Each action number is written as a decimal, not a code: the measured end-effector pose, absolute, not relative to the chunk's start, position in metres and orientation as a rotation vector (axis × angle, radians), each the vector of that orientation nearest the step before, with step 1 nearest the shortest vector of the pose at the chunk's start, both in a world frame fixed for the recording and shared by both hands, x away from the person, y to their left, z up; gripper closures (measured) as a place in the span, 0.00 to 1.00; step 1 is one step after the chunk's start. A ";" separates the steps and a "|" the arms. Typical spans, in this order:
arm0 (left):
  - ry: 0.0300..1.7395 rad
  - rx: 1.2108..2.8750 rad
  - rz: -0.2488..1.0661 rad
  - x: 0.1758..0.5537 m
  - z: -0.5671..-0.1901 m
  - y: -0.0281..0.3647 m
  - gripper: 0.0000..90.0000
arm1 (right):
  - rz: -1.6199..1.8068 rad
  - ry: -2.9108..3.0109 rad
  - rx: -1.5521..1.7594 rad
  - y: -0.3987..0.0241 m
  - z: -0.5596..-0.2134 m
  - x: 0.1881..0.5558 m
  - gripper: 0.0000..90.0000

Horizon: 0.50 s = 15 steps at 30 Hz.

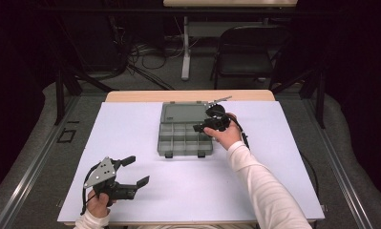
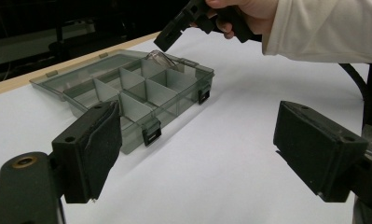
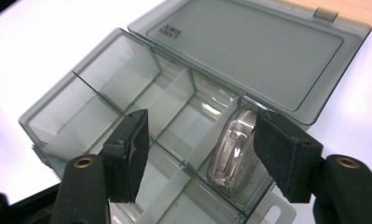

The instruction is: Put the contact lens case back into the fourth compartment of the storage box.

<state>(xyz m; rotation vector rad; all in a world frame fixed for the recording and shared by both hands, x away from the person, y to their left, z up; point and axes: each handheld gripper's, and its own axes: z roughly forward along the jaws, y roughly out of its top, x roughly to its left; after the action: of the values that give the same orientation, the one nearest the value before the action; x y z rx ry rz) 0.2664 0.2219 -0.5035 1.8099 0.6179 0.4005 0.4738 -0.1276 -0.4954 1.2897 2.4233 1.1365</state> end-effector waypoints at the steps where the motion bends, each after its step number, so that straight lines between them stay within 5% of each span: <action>1: 0.618 1.810 0.401 0.266 -0.503 0.222 0.18 | 1.153 2.414 1.281 -0.128 -0.494 0.472 0.38; 15: 0.620 1.805 0.402 0.265 -0.504 0.222 0.18 | 1.295 2.349 1.231 -0.141 -0.481 0.434 0.23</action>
<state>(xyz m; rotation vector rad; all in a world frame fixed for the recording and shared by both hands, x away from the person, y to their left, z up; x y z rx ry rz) 0.2650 0.2223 -0.5035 1.8051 0.6205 0.4024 0.4344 -0.1414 -0.4813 1.2314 2.3492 1.2954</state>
